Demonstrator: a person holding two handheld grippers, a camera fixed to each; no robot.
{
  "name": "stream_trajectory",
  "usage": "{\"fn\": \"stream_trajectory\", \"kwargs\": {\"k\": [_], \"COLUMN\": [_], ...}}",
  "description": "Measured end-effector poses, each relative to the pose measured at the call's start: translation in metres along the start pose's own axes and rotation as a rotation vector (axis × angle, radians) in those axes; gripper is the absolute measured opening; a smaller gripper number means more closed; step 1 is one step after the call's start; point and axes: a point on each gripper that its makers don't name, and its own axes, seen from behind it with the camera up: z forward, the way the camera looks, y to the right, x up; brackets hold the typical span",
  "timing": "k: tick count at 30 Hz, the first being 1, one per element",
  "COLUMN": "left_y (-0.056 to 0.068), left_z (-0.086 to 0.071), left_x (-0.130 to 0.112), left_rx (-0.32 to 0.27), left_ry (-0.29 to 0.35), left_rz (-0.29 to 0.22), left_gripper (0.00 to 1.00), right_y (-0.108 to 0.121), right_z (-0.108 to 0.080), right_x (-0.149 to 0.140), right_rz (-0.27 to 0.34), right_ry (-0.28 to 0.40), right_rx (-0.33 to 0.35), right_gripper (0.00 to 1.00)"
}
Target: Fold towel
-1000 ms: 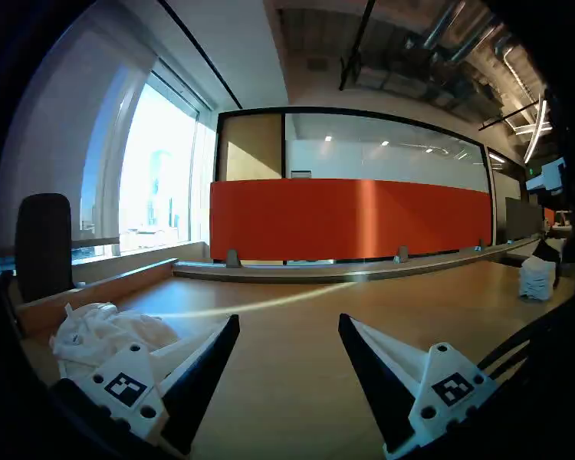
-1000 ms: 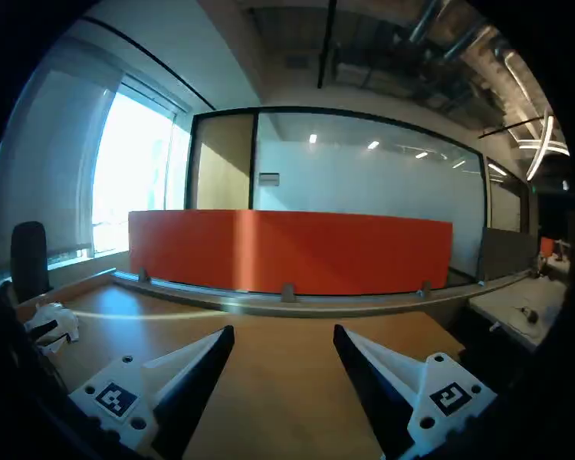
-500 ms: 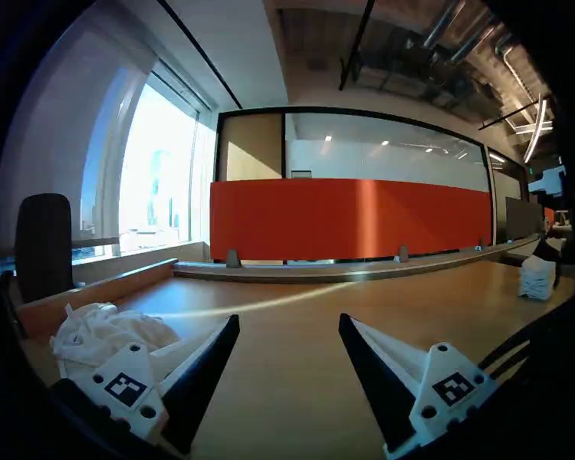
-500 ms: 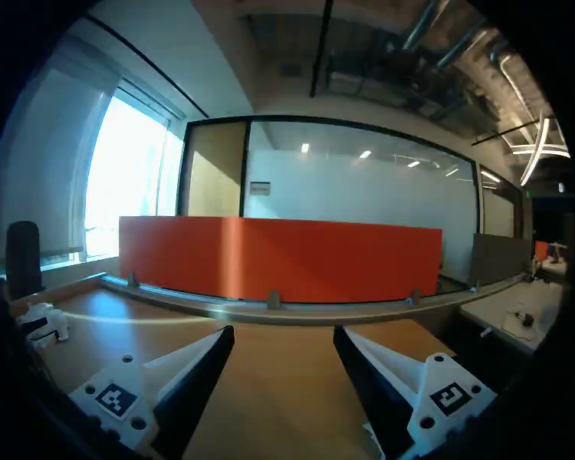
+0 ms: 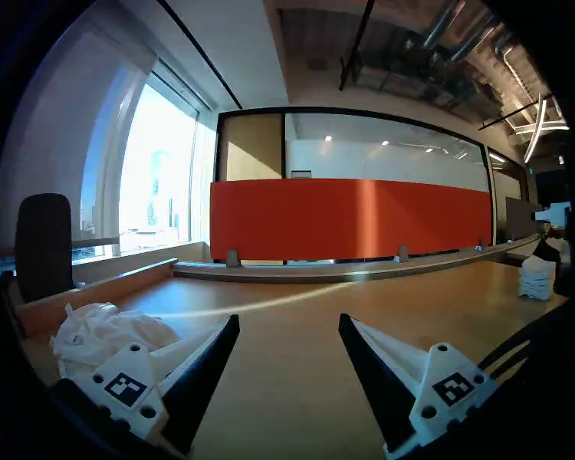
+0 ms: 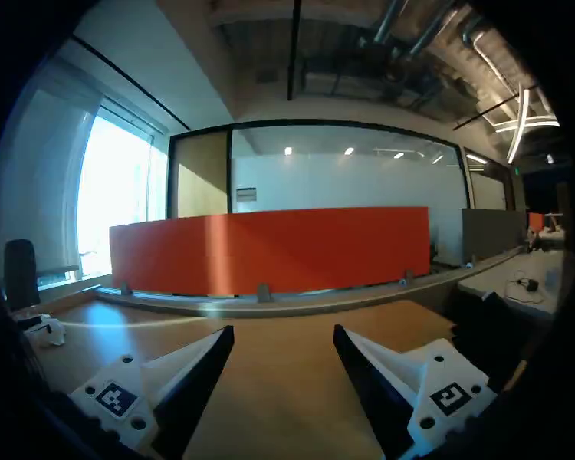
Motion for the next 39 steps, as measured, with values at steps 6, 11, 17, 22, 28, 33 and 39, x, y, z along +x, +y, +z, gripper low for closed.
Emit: {"fn": "stream_trajectory", "kwargs": {"k": [6, 11, 17, 22, 28, 33, 39], "left_y": [0.0, 0.0, 0.001, 0.001, 0.002, 0.002, 0.002], "left_z": [-0.001, 0.0, 0.0, 0.0, 0.0, 0.0, 0.0], "left_x": [0.0, 0.0, 0.0, 0.0, 0.0, -0.001, 0.0], "left_rx": [0.0, 0.0, 0.0, 0.0, 0.0, 0.0, 0.0], "left_ry": [0.0, 0.0, 0.0, 0.0, 0.0, 0.0, 0.0], "left_rz": [0.0, 0.0, 0.0, 0.0, 0.0, 0.0, 0.0], "left_gripper": [0.96, 0.96, 0.96, 0.96, 0.96, 0.96, 0.96], "right_y": [0.016, 0.02, 0.023, 0.025, 0.025, 0.022, 0.018], "right_z": [-0.001, -0.002, -0.002, 0.0, 0.002, 0.002, -0.003], "right_x": [-0.027, -0.041, -0.057, -0.068, -0.08, -0.081, -0.077], "right_rz": [0.04, 0.051, 0.036, 0.026, 0.017, 0.005, -0.007], "right_ry": [-0.004, 0.003, -0.006, -0.014, -0.02, -0.012, -0.003], "right_rx": [-0.022, -0.015, -0.011, -0.011, -0.015, -0.01, -0.006], "right_gripper": [1.0, 1.0, 1.0, 1.0, 1.0, 1.0, 1.0]}}
